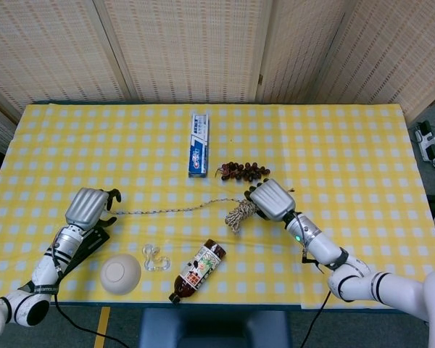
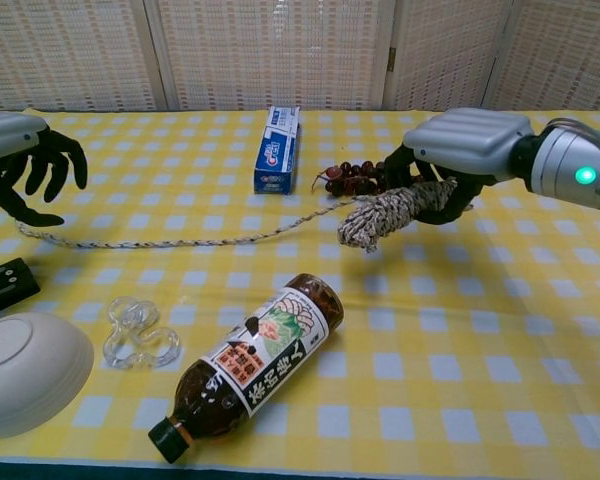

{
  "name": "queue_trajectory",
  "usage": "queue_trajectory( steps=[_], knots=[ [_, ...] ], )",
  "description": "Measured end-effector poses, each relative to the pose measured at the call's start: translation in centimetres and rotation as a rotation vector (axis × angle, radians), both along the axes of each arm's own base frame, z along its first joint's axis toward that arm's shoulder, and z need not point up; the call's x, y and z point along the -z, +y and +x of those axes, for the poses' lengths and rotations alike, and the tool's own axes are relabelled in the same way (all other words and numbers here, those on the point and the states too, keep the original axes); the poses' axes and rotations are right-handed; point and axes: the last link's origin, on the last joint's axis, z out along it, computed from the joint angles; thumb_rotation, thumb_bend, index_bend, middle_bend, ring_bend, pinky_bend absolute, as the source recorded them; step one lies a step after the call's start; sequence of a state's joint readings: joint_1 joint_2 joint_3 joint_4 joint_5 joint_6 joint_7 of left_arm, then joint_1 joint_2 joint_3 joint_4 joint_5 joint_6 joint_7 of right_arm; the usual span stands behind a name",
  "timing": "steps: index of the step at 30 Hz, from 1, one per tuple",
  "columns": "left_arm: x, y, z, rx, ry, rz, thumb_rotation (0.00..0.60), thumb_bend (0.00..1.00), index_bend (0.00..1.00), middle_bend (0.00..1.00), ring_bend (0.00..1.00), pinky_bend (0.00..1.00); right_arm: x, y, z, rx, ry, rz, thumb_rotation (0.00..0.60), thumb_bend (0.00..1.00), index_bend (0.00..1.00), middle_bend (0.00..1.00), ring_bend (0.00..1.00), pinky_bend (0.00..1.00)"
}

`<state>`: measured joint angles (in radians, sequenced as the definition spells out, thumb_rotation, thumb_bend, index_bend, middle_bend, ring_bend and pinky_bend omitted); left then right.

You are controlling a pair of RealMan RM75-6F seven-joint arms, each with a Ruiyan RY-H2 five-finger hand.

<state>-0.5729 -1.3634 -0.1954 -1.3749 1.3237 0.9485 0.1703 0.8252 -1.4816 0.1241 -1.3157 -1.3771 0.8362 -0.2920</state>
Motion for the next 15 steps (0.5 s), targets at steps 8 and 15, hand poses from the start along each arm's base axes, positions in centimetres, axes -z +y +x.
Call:
queue_trajectory(
  steps=[8, 15],
  knots=[
    [2.6, 1.4, -1.1, -0.079, 0.017, -0.029, 0.600, 0.35, 0.49, 0.77, 0.72, 0.76, -0.3, -0.7, 0.8, 0.023, 0.006, -0.026, 0.600, 0.39, 0.74, 0.58, 0.59, 0.49],
    [3.9, 1.9, -1.9, -0.124, 0.031, -0.041, 0.600, 0.36, 0.50, 0.79, 0.75, 0.76, -0.3, -1.2, 1.1, 0.051, 0.023, -0.051, 0.600, 0.39, 0.74, 0.58, 0.60, 0.50]
  ],
)
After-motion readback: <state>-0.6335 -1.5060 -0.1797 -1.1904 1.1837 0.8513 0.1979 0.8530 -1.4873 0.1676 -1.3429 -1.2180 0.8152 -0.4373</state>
